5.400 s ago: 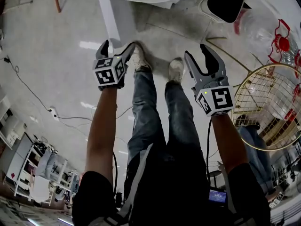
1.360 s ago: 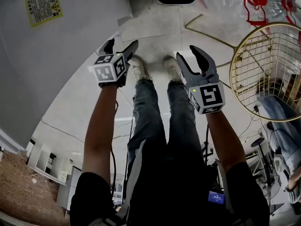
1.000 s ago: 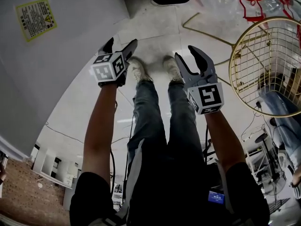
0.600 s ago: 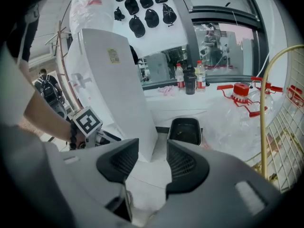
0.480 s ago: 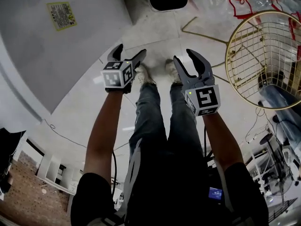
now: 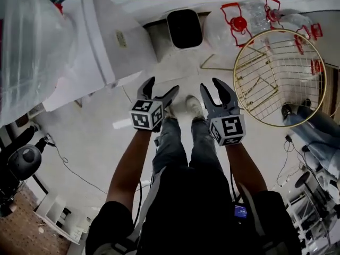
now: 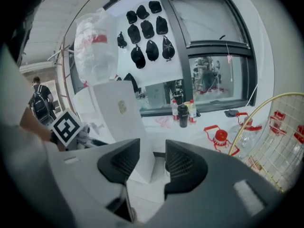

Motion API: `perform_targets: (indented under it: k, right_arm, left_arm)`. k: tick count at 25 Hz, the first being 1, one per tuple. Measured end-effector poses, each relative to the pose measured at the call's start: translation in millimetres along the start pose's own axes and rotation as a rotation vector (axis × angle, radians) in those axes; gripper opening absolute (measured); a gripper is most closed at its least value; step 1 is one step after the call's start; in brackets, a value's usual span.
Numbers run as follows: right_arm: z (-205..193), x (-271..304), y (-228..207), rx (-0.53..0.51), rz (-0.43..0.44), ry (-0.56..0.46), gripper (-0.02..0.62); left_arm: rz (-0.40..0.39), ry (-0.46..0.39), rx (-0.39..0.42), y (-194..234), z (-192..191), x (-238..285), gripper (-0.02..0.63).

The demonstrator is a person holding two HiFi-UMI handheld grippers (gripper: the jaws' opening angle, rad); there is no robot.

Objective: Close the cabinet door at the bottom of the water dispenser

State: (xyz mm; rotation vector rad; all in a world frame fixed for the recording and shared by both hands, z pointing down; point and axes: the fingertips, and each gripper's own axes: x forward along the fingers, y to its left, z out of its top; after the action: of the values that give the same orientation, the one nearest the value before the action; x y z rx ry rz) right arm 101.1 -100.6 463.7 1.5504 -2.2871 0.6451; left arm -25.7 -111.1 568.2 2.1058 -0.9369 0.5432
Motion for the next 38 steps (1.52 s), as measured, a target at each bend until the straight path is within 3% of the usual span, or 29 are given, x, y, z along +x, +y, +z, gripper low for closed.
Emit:
perform_targets:
  k: [7, 12, 17, 22, 28, 32, 38]
  right_arm:
    - [85, -63, 16, -0.031, 0.031, -0.090, 0.153]
    - [125, -94, 16, -0.076, 0.055, -0.145, 0.122]
    - [161, -123, 21, -0.095, 0.077, -0.215, 0.092]
    - [193, -148, 34, -0.125, 0.110, -0.253, 0.063]
    - [214, -167, 56, -0.144, 0.172, -0.313, 0.048]
    - [224, -172, 68, -0.162, 0.200, -0.326, 0.005]
    - [248, -171, 74, -0.187, 0.224, -0.363, 0.005]
  left_arm:
    - [-0.036, -0.147, 0.045, -83, 80, -76, 0.414]
    - [-0.017, -0.267, 0.116, -114, 142, -120, 0.382]
    - [0.017, -0.361, 0.155, -133, 181, -169, 0.304]
    - [0.054, -0.433, 0.182, -152, 205, -208, 0.225]
    - [0.083, -0.491, 0.221, -172, 221, -246, 0.178]
    - [0.126, -0.540, 0.242, -174, 230, -271, 0.138]
    - [0.169, -0.587, 0.243, -163, 246, -295, 0.072]
